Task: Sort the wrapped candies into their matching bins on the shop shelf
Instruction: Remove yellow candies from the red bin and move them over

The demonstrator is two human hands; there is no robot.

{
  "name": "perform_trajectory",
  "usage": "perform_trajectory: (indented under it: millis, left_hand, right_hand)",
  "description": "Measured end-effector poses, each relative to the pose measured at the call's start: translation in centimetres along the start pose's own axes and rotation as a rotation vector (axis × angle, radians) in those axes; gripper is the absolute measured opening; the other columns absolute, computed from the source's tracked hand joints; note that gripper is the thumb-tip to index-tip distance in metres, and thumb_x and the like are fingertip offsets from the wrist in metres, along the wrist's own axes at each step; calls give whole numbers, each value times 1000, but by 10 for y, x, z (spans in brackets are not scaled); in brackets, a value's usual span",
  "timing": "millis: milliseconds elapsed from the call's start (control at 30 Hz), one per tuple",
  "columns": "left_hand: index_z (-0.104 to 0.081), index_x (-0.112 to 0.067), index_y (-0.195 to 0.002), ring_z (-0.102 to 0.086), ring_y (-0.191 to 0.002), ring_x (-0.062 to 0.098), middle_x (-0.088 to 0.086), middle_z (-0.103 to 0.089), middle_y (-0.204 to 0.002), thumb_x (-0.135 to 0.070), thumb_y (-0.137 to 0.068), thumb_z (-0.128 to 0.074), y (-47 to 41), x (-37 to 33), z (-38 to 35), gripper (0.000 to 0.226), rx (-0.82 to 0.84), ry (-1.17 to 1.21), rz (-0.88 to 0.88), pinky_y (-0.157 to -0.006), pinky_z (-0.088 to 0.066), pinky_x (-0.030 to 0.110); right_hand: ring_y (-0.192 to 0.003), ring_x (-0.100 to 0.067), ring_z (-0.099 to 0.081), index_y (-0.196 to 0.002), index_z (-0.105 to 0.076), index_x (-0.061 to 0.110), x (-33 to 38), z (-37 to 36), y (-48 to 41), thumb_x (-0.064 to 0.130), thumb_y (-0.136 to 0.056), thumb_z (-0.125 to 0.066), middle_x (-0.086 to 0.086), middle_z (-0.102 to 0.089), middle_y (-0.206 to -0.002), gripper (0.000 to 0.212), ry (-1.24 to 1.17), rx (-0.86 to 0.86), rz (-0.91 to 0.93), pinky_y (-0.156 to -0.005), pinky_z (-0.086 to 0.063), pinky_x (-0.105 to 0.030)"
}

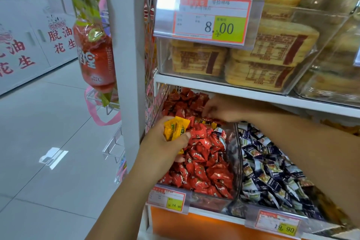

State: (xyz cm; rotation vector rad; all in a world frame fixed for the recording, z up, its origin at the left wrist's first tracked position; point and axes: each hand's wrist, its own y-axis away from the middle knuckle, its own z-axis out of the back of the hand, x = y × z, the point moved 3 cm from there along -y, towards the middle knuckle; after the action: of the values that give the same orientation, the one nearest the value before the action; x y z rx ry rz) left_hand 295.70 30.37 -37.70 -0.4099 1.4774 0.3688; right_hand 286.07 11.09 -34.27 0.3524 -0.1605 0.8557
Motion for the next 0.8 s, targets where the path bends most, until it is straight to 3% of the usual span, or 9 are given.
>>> perform_trajectory:
  millis: [100, 167, 267, 367, 567, 633, 700, 733, 800]
  left_hand:
    - [-61, -33, -106, -68, -82, 22, 10, -67, -90, -25, -86, -69, -1, 1, 1, 23, 12, -31, -17, -59, -58, 29]
    - [-61, -35, -103, -68, -81, 22, 10, -67, -89, -24, -86, -69, -2, 1, 1, 21, 7, -28, -19, -59, -58, 29]
    - [-61, -35, -101, -68, -80, 20, 10, -67, -88, -24, -86, -69, -3, 0, 1, 21, -7, -25, -16, -57, -57, 27]
    - [-61, -35, -101, -68, -78, 20, 9, -67, -88, -24, -85, -70, -2, 0, 1, 22, -15, -38, -20, -58, -58, 29]
    - [-61, -34, -101, -68, -78, 18, 6, -68, -88, -23, -85, -70, 0, 0, 1, 21, -18, -58, -24, -58, -58, 29]
    - [-61, -34, -101, -69, -77, 17, 4, -68, -87, -23, -86, -70, 0, -1, 1, 21, -21, -65, -22, -59, -59, 31]
    - [-61, -35, -101, -69, -78, 17, 5, -68, -88, -22, -86, -69, -1, -2, 0, 22, -23, -70, -25, -59, -59, 30]
    - [-60, -35, -101, -69, -80, 18, 6, -68, -89, -22, -86, -69, -1, -3, 0, 22, -23, -67, -27, -57, -58, 28]
    - [-60, -34, -102, -69, -82, 18, 6, -68, -91, -21, -86, -69, -1, -4, 0, 22, -29, -55, -24, -56, -56, 25]
  right_hand:
    - [-92, -14, -61, -127, -59, 25, 1, -7, -2, 12, -95, -55, 8, -52, -129, 35, 140, 83, -44, -80, -52, -26]
    - [-99, -16, -61, -136, -49, 31, 8, -9, -2, 18, -93, -59, 0, -45, -143, 46, 180, 143, -64, -81, -53, -27]
    - [-105, -18, -58, -148, -28, 37, 9, -17, -6, 8, -94, -54, -5, -30, -154, 67, 337, 235, -119, -57, -41, -17]
    - [-127, -26, -46, -150, -20, 35, 10, -27, -8, 1, -91, -48, -9, -26, -155, 74, 446, 206, -112, -72, -42, -22]
    - [-134, -26, -39, -151, -19, 29, 9, -30, -6, 24, -91, -63, -6, -28, -155, 75, 382, 244, -115, -94, -40, -26]
    - [-135, -25, -38, -151, -21, 30, 10, -28, -4, 22, -91, -62, -4, -28, -155, 73, 342, 233, -108, -95, -39, -26]
    - [-124, -22, -48, -148, -30, 30, 12, -26, -2, 17, -92, -59, -3, -40, -148, 64, 308, 214, -77, -83, -39, -20]
    - [-109, -18, -54, -145, -37, 28, 13, -25, -1, 16, -92, -58, -2, -50, -137, 58, 281, 215, -54, -73, -40, -18]
    - [-77, -8, -50, -134, -51, 23, 17, -20, 6, 17, -89, -62, 4, -59, -104, 46, 199, 207, -7, -56, -35, -18]
